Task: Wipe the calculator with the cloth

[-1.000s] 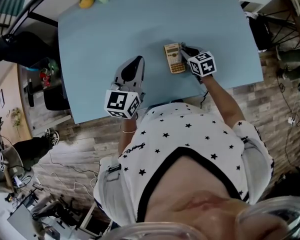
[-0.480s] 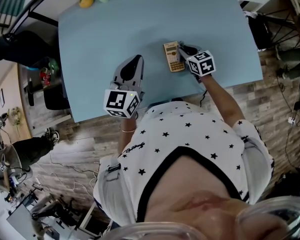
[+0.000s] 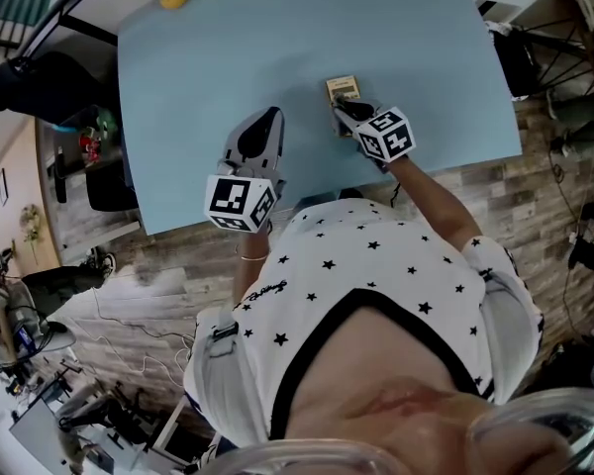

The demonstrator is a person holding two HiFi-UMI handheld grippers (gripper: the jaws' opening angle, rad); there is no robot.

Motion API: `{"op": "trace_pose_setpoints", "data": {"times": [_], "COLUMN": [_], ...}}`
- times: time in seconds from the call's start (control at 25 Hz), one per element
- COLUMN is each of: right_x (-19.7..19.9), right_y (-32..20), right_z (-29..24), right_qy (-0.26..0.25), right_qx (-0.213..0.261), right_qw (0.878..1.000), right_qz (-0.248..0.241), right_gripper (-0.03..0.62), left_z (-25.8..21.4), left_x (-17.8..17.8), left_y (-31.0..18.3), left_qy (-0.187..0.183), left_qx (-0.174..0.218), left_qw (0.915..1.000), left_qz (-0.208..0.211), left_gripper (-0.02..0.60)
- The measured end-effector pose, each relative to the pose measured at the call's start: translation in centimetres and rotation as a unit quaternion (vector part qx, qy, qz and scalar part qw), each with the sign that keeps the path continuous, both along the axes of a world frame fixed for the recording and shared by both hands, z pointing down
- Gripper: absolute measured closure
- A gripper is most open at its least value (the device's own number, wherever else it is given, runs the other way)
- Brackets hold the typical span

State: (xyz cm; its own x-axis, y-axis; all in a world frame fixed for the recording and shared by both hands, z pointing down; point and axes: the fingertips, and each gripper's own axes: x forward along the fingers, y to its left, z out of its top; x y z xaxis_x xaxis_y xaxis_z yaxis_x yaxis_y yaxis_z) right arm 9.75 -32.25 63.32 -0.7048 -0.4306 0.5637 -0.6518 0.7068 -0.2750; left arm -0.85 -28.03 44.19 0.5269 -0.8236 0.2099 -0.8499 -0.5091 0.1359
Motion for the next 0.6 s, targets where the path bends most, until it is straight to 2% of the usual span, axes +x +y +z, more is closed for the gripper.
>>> {"op": "trace_pose_setpoints", "data": {"times": [0.32, 0.6], "right_x": [-0.2, 2.2], "right_y": [1.3, 0.2], "right_z": [1.5, 1.8], "right_qy": [0.031, 0.035], "right_qx": [0.003, 0.003], "right_qw": [0.999, 0.999], "right_qz": [-0.023, 0.012], "right_gripper": [0.543, 0.543], "left_z": [-0.1, 0.1], "left_x": [-0.5, -0.1], "left_y": [0.6, 0.9], "left_qy": [0.002, 0.003], "left_qx": [0.001, 0.0], "left_qw": [1.0, 1.0], "left_qz": [-0.007, 0.0], "left_gripper": [0.551, 0.551]}}
